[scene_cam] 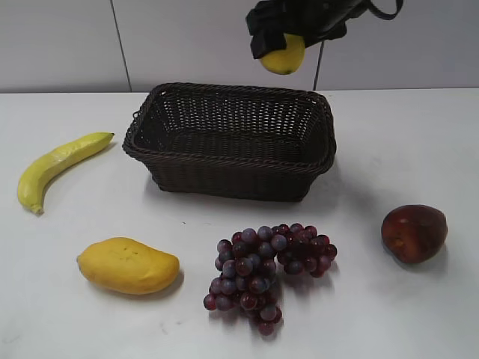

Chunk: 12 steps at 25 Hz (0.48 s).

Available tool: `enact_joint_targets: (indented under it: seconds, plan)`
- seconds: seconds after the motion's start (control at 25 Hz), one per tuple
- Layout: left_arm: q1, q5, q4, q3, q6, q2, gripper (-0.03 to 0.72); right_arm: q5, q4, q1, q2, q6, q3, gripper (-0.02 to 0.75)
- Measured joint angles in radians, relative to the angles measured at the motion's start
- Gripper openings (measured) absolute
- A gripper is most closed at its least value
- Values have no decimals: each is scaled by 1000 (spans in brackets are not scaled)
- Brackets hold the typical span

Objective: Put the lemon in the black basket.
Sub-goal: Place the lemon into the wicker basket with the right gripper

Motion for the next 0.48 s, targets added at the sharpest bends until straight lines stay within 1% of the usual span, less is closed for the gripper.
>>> enact_joint_targets:
  seconds: [0.08,0.28,0.48]
  plan:
    - [0,0,0,0,0,0,237,-36,23,8,27,-18,0,554]
    - [0,0,0,0,0,0,237,-92,135,27,109,-131,0,554]
    - [0,0,0,0,0,0,237,-114,162,35,203,-189,0,554]
